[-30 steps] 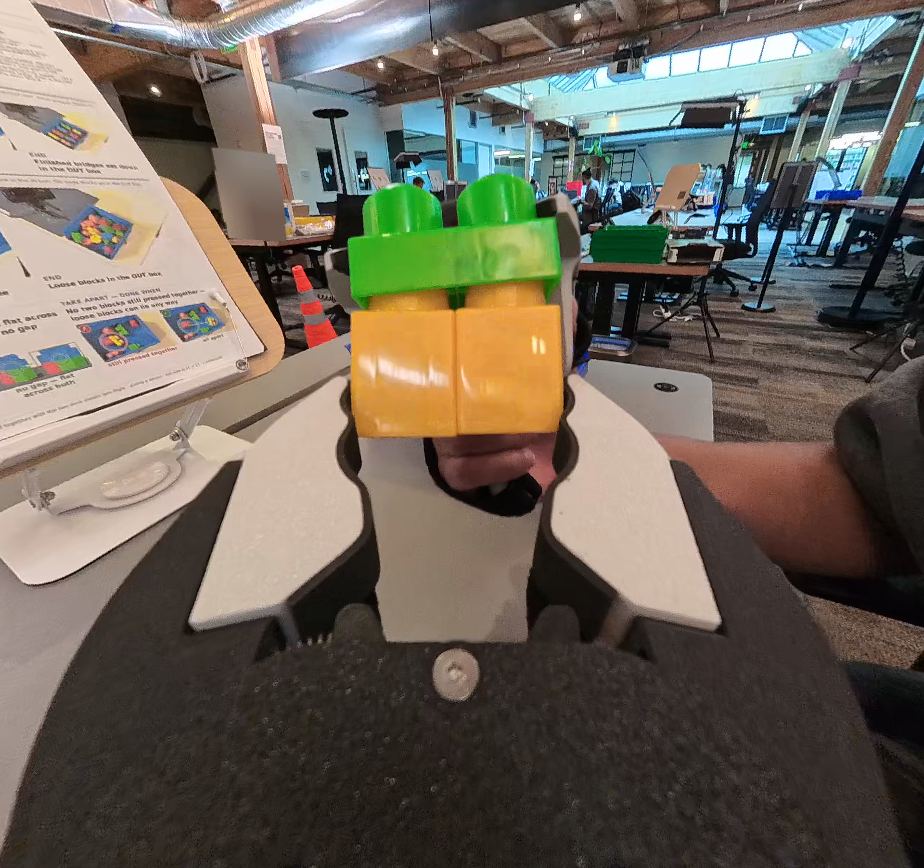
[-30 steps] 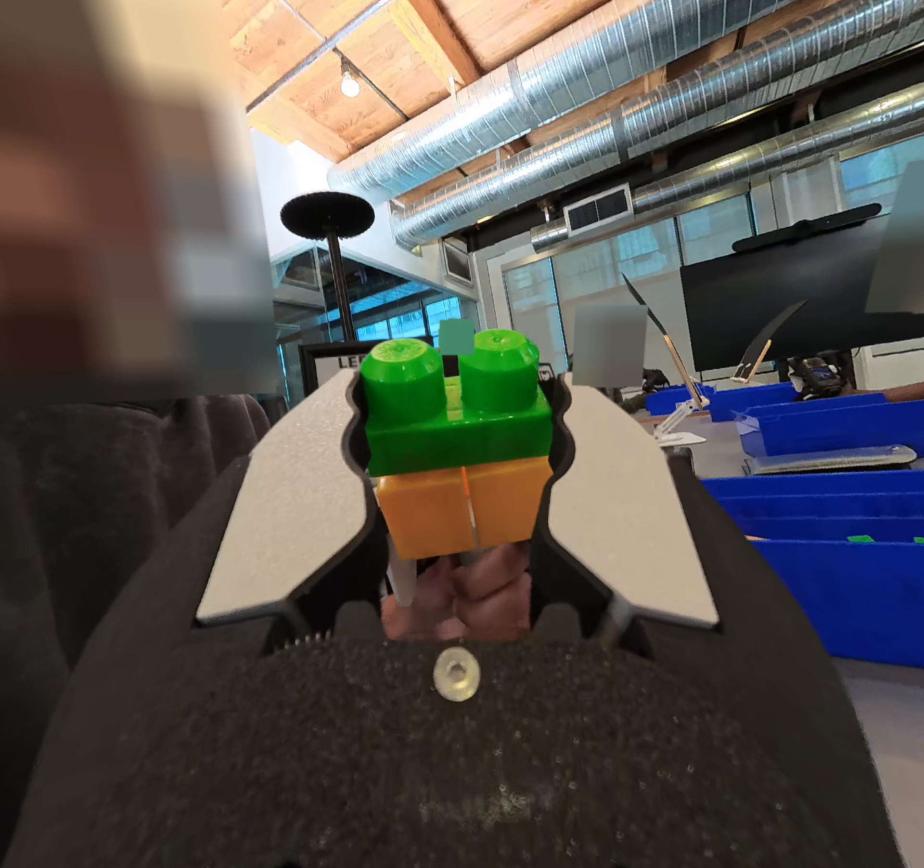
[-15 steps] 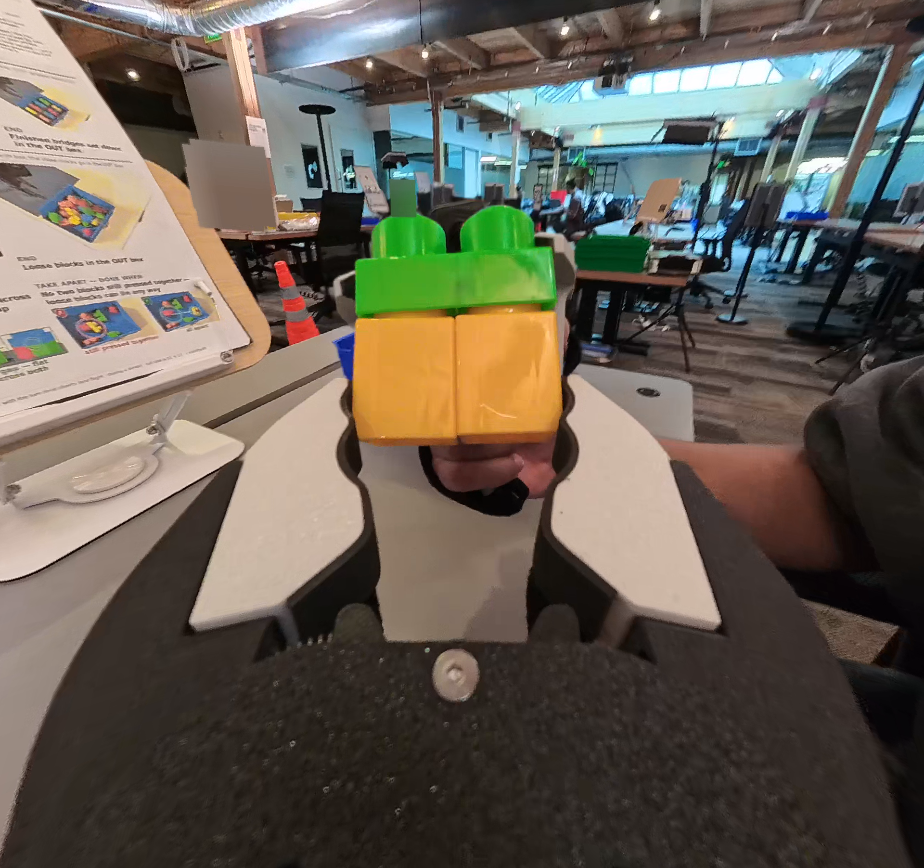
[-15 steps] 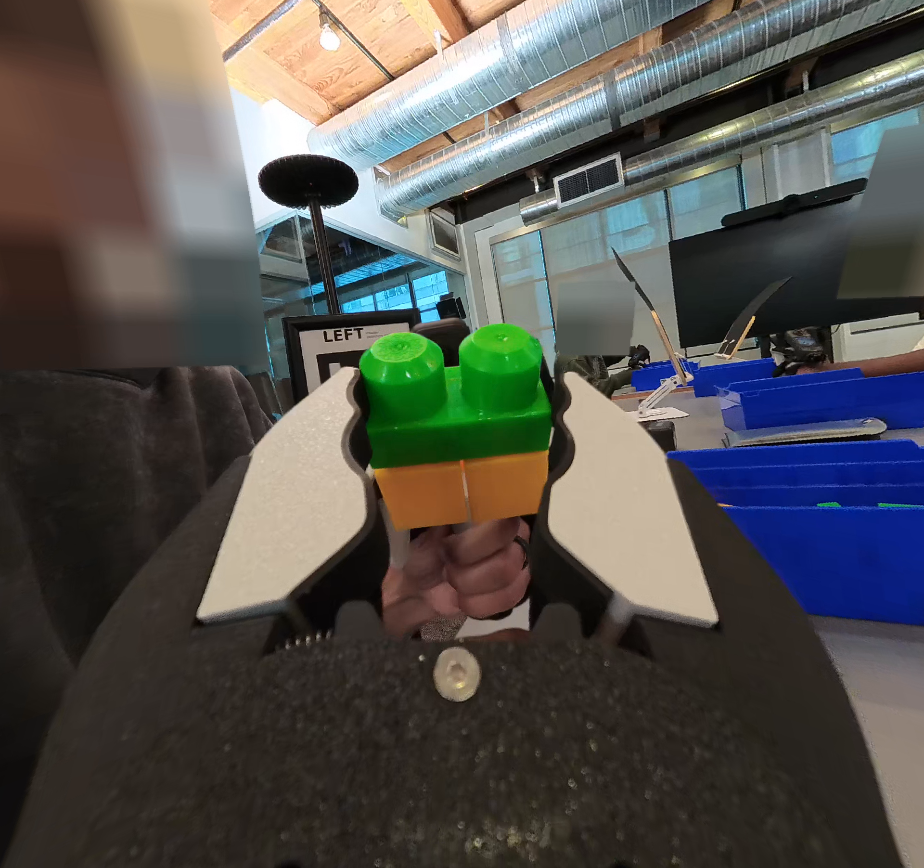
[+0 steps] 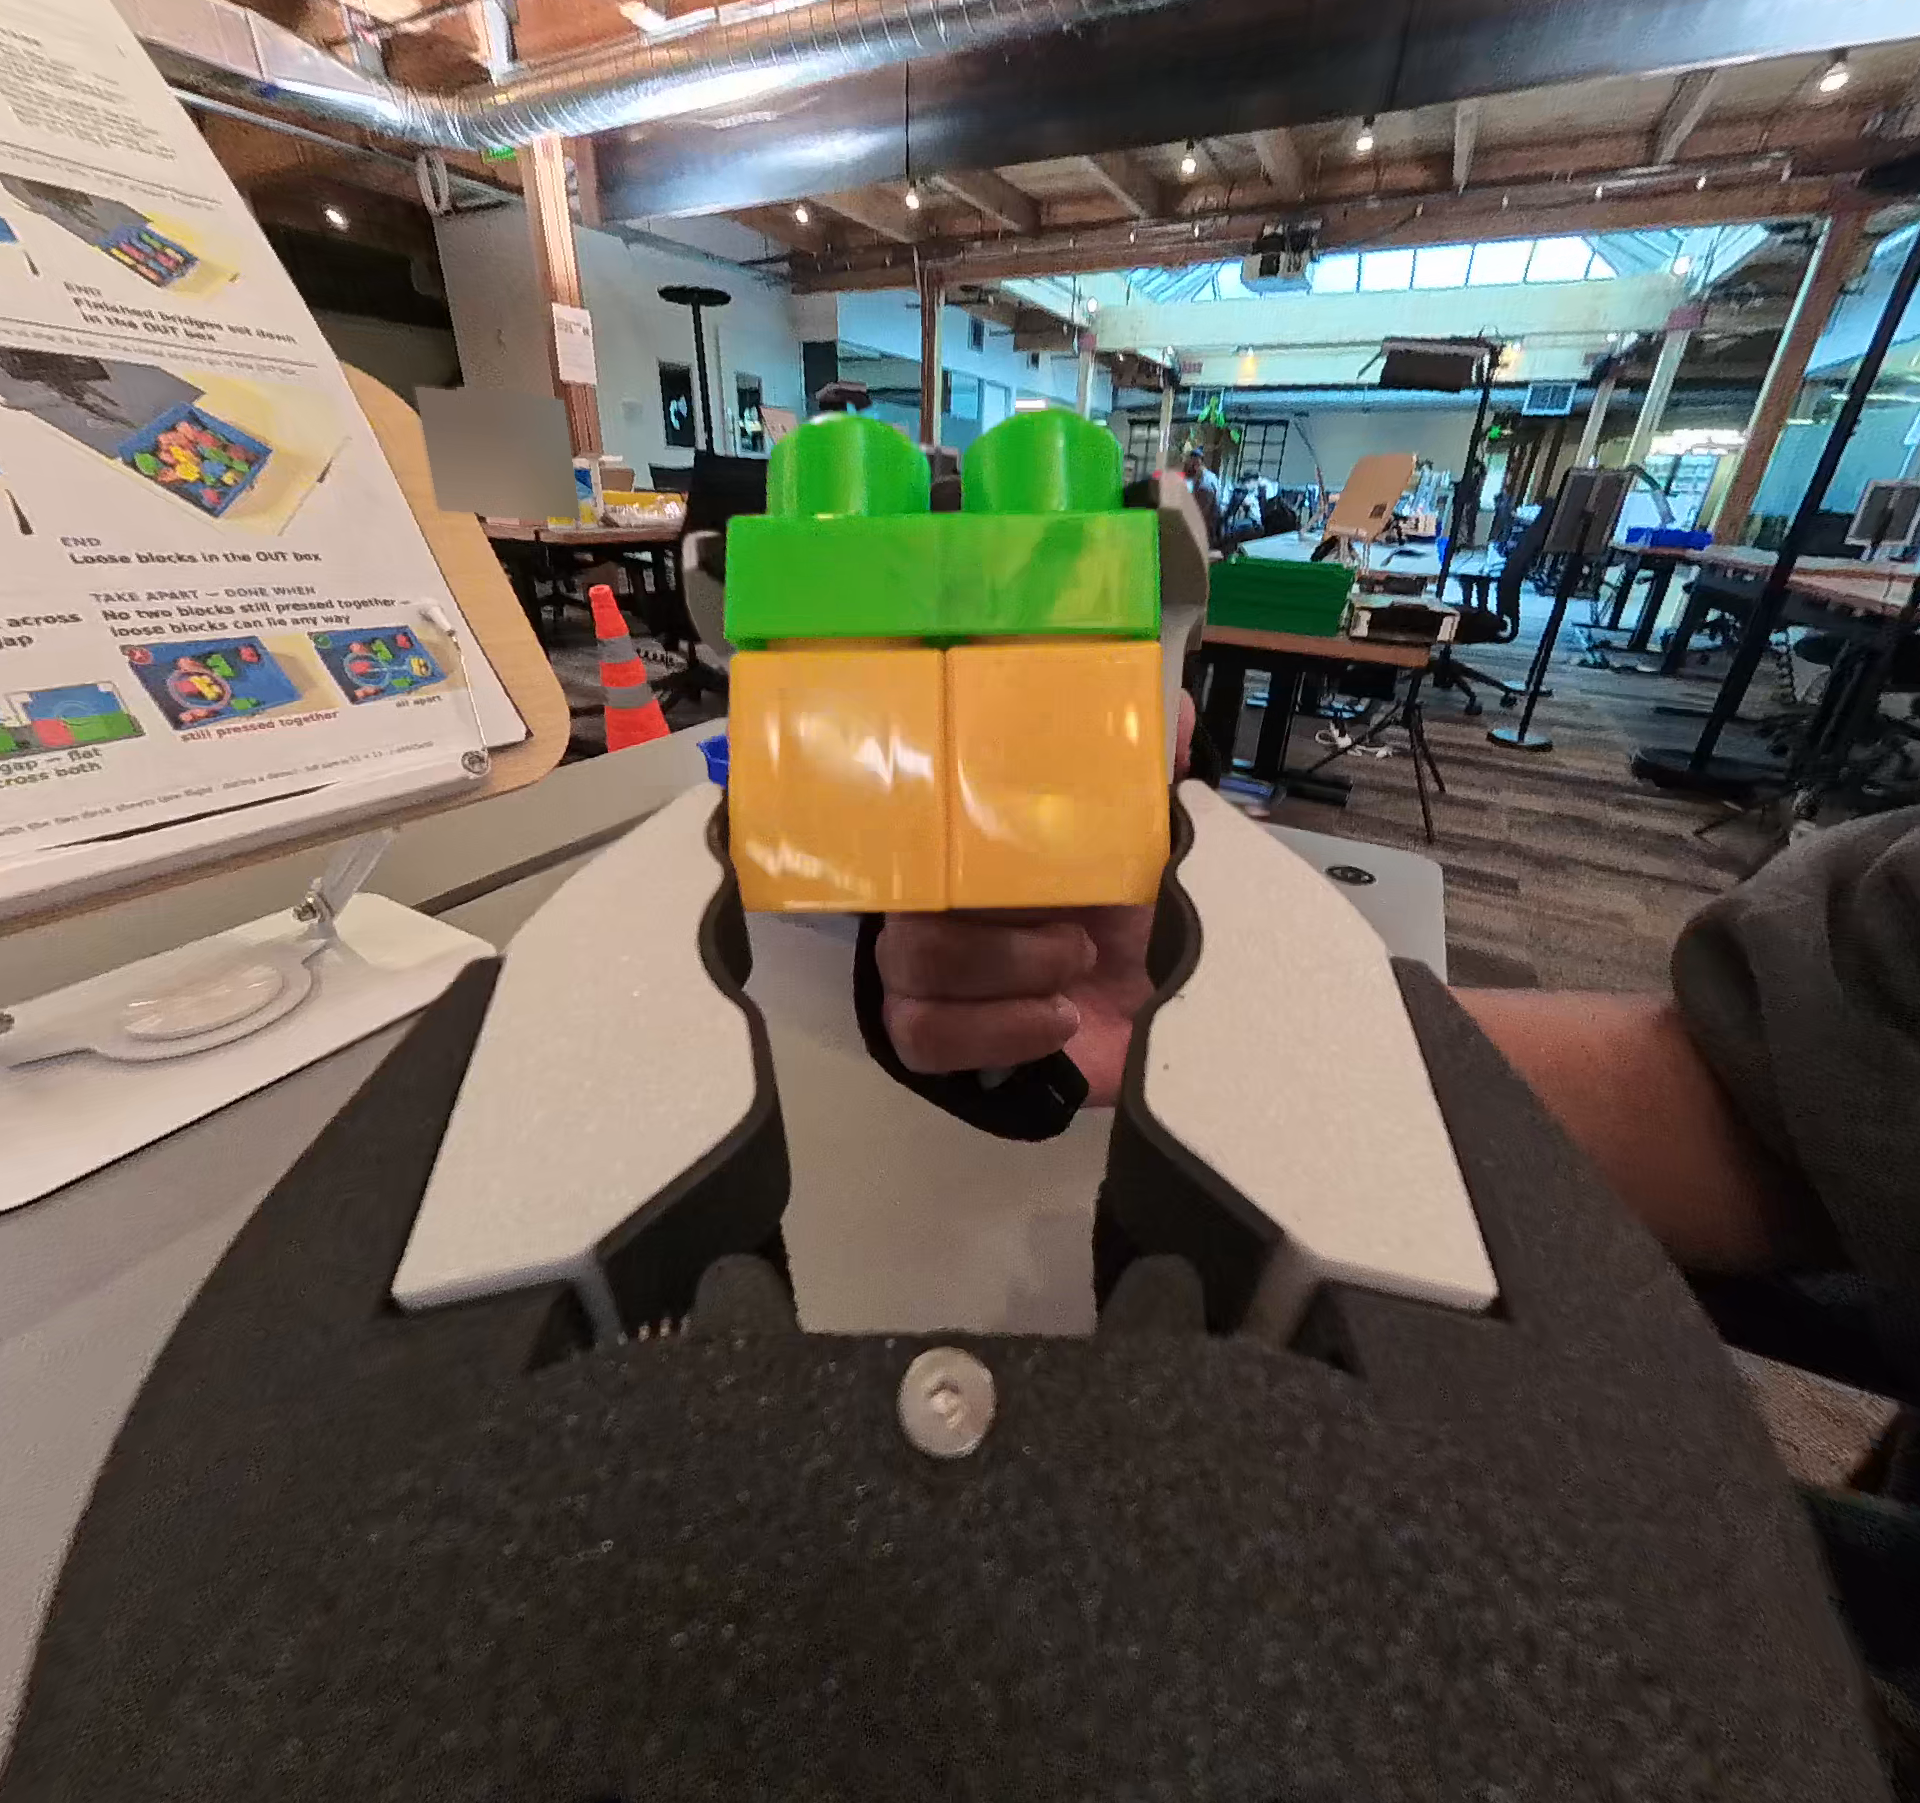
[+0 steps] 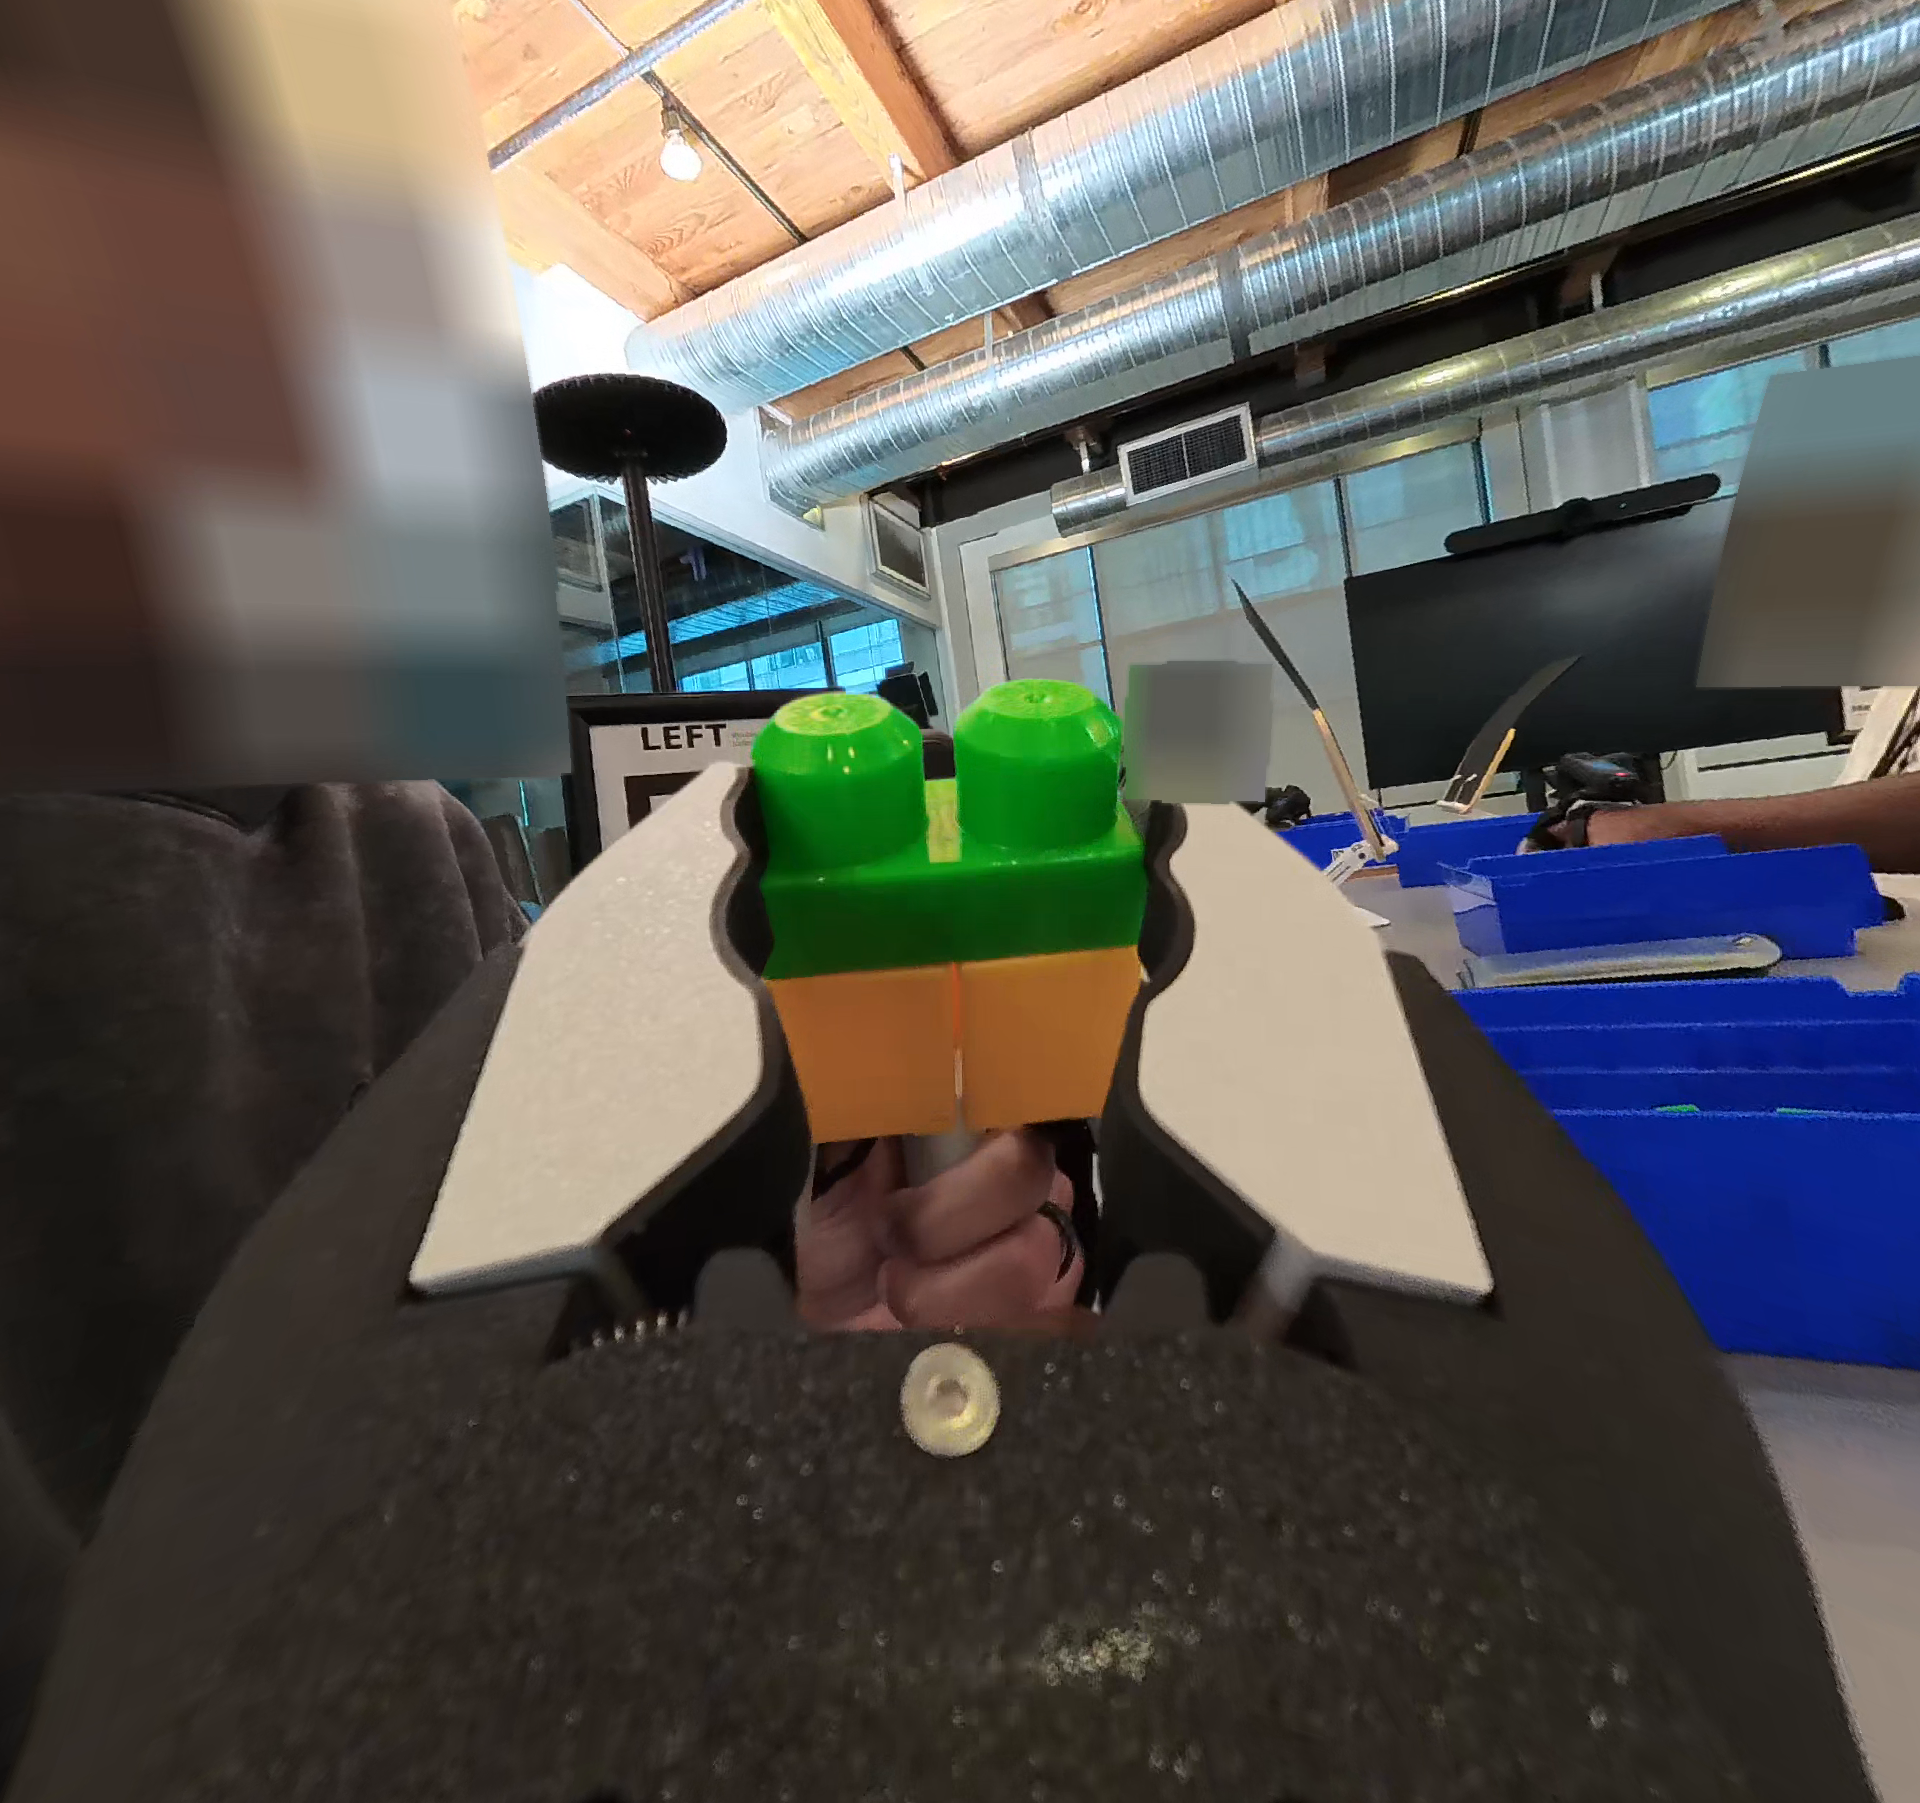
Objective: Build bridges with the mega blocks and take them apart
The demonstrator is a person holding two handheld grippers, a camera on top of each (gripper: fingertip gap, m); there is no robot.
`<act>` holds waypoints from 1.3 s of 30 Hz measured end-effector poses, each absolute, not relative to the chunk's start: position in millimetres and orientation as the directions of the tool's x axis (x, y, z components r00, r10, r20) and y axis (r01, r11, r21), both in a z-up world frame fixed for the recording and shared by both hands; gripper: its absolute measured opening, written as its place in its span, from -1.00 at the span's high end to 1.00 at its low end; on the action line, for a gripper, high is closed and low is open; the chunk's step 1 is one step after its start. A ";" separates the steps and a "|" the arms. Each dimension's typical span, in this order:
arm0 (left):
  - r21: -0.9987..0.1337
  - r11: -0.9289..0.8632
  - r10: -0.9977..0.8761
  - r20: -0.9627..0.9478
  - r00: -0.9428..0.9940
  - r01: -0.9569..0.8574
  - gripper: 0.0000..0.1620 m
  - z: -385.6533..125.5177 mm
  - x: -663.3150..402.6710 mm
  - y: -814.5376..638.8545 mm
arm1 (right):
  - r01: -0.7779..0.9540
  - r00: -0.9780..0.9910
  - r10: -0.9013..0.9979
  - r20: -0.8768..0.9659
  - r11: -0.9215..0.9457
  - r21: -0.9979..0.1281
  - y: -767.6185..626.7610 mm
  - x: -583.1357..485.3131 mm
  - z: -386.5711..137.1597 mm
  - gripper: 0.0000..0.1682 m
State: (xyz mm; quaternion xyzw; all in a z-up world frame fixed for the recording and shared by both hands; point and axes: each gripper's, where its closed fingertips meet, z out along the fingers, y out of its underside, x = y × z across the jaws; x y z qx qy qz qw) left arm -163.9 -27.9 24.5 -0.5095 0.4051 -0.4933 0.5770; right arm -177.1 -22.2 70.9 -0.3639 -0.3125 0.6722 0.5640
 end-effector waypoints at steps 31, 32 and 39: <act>-0.994 -0.006 -0.982 0.026 0.189 0.109 0.07 23.2 -172.5 -12.8 | -0.490 -0.093 0.952 -0.292 -0.299 -0.819 -2.8 -175.5 53.8 0.16; -0.998 0.042 -0.974 -0.029 0.224 0.053 0.07 21.8 -176.1 -7.2 | -0.452 -0.037 0.948 -0.316 -0.298 -0.841 2.5 -174.2 51.2 0.07; -0.864 0.375 -0.842 -0.469 0.266 -0.337 0.07 22.6 -180.2 13.2 | -0.196 0.235 0.830 -0.506 -0.469 -0.861 20.5 -150.1 30.5 0.15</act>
